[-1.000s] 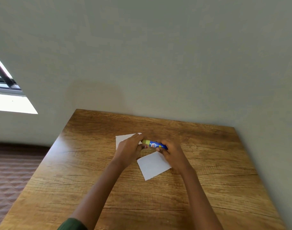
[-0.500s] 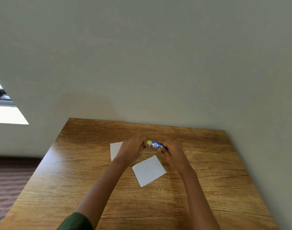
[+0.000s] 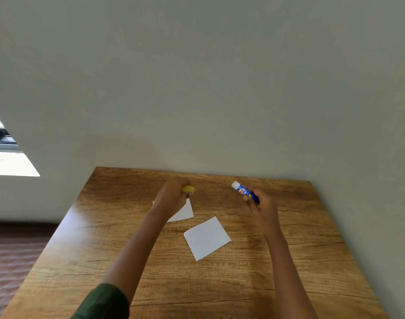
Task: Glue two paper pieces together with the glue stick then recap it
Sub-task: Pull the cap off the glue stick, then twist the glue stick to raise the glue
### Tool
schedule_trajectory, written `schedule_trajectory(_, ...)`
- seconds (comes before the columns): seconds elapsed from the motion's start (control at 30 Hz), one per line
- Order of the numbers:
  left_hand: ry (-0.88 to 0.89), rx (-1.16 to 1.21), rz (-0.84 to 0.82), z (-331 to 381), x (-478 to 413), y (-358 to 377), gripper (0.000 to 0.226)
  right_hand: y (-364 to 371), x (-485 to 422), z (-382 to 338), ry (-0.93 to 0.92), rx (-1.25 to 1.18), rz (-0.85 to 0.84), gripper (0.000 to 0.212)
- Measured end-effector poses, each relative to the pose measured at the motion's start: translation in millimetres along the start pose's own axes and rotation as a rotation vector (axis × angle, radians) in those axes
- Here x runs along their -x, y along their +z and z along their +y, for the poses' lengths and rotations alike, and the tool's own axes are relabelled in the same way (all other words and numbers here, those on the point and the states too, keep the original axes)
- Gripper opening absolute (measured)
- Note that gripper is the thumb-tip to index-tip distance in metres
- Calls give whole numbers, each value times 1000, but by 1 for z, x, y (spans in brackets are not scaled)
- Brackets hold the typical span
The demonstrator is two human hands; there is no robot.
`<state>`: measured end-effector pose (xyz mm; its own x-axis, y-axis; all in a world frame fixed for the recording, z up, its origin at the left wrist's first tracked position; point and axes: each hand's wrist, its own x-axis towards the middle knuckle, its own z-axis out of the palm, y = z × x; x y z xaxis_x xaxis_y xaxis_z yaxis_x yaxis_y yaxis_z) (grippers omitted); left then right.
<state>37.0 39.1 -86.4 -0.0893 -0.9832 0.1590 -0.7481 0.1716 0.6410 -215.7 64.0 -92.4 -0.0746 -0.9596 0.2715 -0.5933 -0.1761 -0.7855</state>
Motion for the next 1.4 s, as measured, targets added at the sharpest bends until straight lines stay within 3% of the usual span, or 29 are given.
schedule_trajectory(0.2, 16, -64, -133, 9, -12, 23, 7, 7, 5, 1, -4, 18, -12, 25)
schedule_trajectory(0.4, 14, -261, -248, 18, -21, 36, 15, 0, 5, 3, 19, -8, -3, 23)
schedule_trajectory(0.73, -63, -283, -196, 21, -19, 38, 34, 6, 5, 8, 9, -12, 17, 28)
schedule_trajectory(0.83, -144, -101, -67, 22, -11, 36, 33, 9, 5, 4, 19, -36, 8, 30)
schedule_trajectory(1.0, -191, 557, 25, 47, 19, 33, 34, 22, 9, -17, 32, -143, -46, 28)
schedule_trajectory(1.1, -303, 808, 77, 58, 36, 41, 31, 38, 18, -37, 11, -240, -99, 27)
schedule_trajectory(1.27, -381, 959, 207, 63, 51, 37, 24, 53, 34, -55, 76, -344, -97, 22)
schedule_trajectory(1.4, -374, 1043, 277, 63, 56, 22, 21, 54, 42, -63, 128, -475, -151, 37)
